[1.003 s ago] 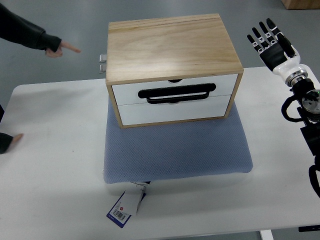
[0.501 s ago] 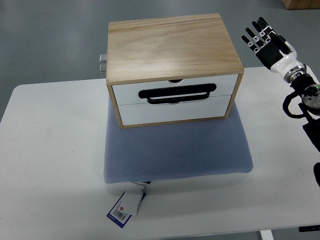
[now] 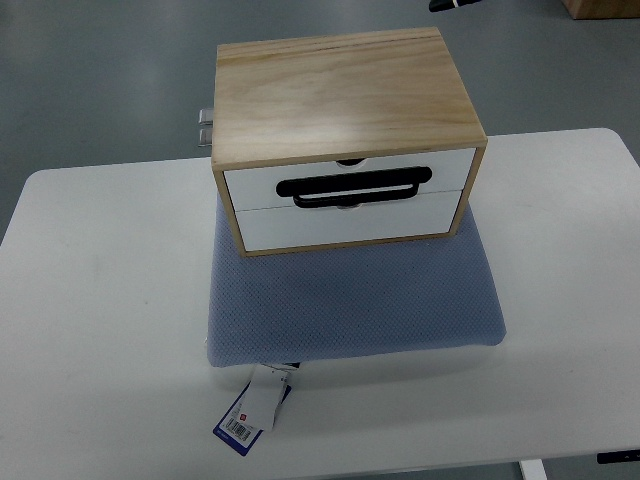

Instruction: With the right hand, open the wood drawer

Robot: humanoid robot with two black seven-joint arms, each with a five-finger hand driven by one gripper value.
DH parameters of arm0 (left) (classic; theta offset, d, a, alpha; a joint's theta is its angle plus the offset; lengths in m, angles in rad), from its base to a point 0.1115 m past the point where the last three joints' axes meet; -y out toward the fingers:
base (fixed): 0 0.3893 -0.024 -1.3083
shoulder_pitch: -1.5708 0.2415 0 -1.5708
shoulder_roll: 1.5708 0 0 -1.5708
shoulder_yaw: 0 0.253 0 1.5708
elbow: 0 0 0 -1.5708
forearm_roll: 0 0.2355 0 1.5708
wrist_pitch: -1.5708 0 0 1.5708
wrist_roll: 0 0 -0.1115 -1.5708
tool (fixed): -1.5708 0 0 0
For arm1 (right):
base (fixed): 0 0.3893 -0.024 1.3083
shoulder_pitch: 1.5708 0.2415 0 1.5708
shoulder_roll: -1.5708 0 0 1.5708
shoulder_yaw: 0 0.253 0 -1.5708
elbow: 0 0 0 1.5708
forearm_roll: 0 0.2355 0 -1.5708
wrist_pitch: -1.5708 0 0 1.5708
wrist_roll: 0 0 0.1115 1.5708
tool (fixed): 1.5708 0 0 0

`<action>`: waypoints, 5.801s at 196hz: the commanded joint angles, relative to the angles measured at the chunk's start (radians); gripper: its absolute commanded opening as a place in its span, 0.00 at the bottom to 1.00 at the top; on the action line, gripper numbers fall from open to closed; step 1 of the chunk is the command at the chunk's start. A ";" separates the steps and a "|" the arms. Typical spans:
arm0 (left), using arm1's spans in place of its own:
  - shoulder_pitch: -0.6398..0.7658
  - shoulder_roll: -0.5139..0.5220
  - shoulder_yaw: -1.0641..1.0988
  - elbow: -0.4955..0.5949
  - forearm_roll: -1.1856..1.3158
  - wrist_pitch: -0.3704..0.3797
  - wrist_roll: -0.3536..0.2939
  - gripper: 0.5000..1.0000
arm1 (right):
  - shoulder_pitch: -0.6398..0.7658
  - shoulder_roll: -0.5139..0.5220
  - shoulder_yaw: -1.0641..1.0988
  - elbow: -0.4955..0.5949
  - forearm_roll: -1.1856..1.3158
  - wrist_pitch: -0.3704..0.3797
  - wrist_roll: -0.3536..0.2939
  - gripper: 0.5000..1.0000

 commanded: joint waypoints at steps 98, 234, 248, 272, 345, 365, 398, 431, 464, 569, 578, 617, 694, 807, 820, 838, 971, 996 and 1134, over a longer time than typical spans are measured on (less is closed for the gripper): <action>0.000 0.000 0.000 0.005 -0.003 0.000 0.000 1.00 | 0.474 0.271 -0.553 0.422 0.450 -0.291 -0.348 0.87; 0.000 0.000 0.000 0.011 -0.005 0.000 0.000 1.00 | 0.313 0.253 -0.610 0.430 0.383 -0.314 -0.348 0.87; 0.000 0.000 0.000 0.011 -0.005 0.000 0.000 1.00 | 0.309 0.248 -0.615 0.430 0.372 -0.311 -0.348 0.87; 0.000 0.000 0.000 0.011 -0.005 0.000 0.000 1.00 | 0.287 0.224 -0.638 0.428 0.324 -0.276 -0.348 0.87; 0.000 0.000 0.000 0.012 -0.005 0.000 0.000 1.00 | 0.236 0.192 -0.658 0.427 0.274 -0.227 -0.348 0.87; 0.000 0.000 0.000 0.012 -0.005 0.000 0.000 1.00 | 0.233 0.192 -0.658 0.427 0.271 -0.210 -0.348 0.87; 0.000 0.000 -0.001 0.012 -0.005 0.000 0.000 1.00 | 0.235 0.178 -0.652 0.427 0.274 -0.112 -0.348 0.87; 0.000 0.000 -0.002 0.012 -0.005 0.000 0.000 1.00 | 0.241 0.166 -0.644 0.431 0.286 -0.026 -0.348 0.87; 0.000 0.000 -0.002 0.014 -0.005 0.000 0.000 1.00 | 0.249 0.153 -0.630 0.468 0.289 0.042 -0.348 0.87; 0.000 0.000 -0.003 0.015 -0.005 0.000 0.000 1.00 | 0.279 0.026 -0.615 0.634 0.357 0.169 -0.348 0.86; 0.000 0.000 -0.003 0.015 -0.005 0.000 0.000 1.00 | 0.279 0.020 -0.615 0.641 0.364 0.169 -0.348 0.86; 0.000 0.000 -0.003 0.015 -0.005 0.000 0.000 1.00 | 0.304 -0.002 -0.593 0.680 0.418 0.169 -0.348 0.86; 0.000 0.000 -0.002 0.014 -0.005 0.000 0.000 1.00 | 0.368 -0.072 -0.377 0.591 0.464 0.169 -0.348 0.87; 0.000 0.000 0.000 0.006 -0.005 0.002 0.000 1.00 | -0.310 -0.043 0.441 -0.222 0.485 -0.009 -0.110 0.87; 0.000 0.000 0.000 0.008 -0.005 0.002 0.000 1.00 | -0.420 -0.002 0.525 -0.244 0.502 -0.055 -0.050 0.87; 0.000 0.000 0.000 0.009 -0.005 0.002 0.000 1.00 | -0.518 0.078 0.618 -0.288 0.505 -0.142 0.018 0.87; 0.000 0.000 0.000 0.003 -0.005 0.006 0.000 1.00 | -0.685 0.360 0.948 -0.514 0.673 -0.095 0.184 0.88; 0.000 0.000 0.000 0.003 -0.005 0.006 0.001 1.00 | -0.699 0.376 0.950 -0.514 0.682 0.016 0.184 0.88; 0.001 0.000 0.000 0.003 -0.005 0.005 0.001 1.00 | -0.572 0.391 0.827 -0.592 0.493 -0.173 0.295 0.88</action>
